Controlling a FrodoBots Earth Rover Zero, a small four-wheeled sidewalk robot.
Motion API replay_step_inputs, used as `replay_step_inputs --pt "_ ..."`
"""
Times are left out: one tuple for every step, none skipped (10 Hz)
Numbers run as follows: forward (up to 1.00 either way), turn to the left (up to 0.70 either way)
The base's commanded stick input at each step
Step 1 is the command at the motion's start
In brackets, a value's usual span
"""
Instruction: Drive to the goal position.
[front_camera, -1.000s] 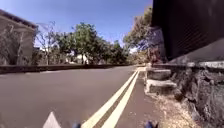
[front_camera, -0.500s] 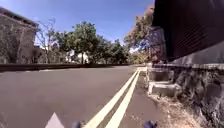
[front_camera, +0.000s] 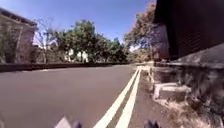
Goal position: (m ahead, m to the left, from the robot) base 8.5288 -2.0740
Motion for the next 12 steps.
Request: replay_step_inputs --pt "0.85 0.0" --pt "0.85 0.0" --pt "0.85 0.0" --pt "0.85 0.0" --pt "0.85 0.0" --pt "0.85 0.0" --pt "0.85 0.0" --pt "0.85 0.0" --pt "0.85 0.0" --pt "0.85 0.0" --pt "0.85 0.0" --pt "0.85 0.0"
